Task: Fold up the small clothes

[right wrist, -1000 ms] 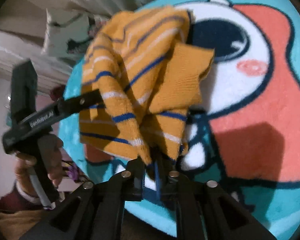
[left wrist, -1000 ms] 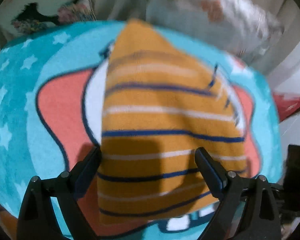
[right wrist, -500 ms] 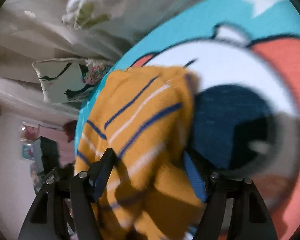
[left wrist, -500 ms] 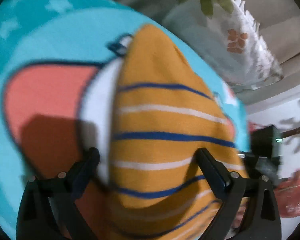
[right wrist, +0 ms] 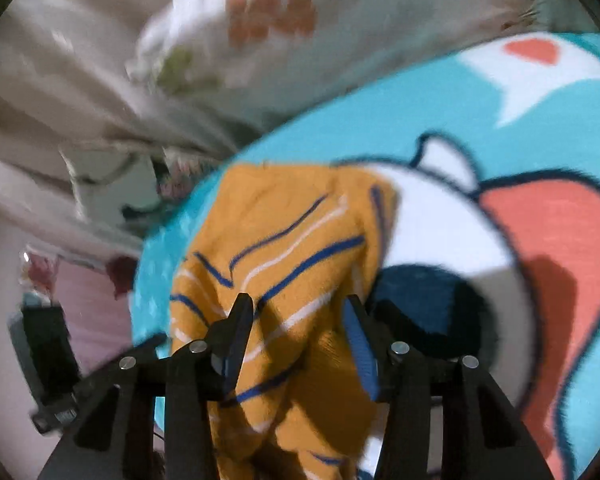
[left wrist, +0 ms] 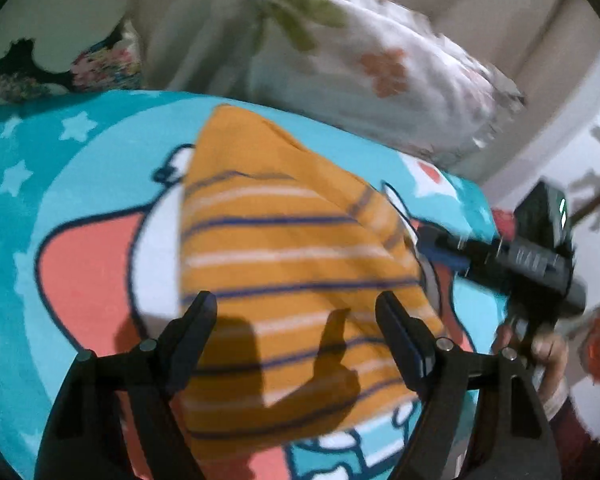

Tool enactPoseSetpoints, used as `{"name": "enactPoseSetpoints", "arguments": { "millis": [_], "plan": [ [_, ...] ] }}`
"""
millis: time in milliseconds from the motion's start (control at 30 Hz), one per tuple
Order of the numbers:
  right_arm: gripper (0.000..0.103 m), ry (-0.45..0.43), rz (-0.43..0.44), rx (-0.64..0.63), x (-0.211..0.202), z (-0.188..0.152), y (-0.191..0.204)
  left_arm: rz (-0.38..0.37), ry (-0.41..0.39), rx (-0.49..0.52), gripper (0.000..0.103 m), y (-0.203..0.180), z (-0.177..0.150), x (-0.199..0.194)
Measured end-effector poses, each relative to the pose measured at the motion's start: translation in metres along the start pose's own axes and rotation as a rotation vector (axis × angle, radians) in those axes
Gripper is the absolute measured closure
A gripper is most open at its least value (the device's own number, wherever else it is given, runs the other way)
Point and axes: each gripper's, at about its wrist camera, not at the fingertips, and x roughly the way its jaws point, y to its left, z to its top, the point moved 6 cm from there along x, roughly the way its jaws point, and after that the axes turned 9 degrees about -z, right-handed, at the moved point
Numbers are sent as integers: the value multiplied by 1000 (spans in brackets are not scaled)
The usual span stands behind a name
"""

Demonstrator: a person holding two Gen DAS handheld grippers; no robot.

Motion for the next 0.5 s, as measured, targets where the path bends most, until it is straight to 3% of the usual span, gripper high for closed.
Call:
{"name": "enactPoseSetpoints", "arguments": {
  "millis": [67,133,267,333,367,467,500],
  "plan": [
    [51,-46,-10,-24,-20,4,-2,22,35,43,23,-6,-11,15],
    [51,-57,-21,-87,-25,6,11,90,55,99,23,-5,-24,27],
    [51,-7,-92,-217,3,0,36,187,48,226,22,-14,-37,28],
    [62,39,-158,-299,30,-7,46,197,43,228,21,-11,-37,27],
    [74,51,-199,-343,38,-10,47,192,40,220,20,-10,-36,27],
    [94,19,-285,-407,29,4,49,181,35,206,20,-6,-36,23],
    [96,-3,-323,-401,25,12,46,182,35,208,20,-8,-37,23]
  ]
}}
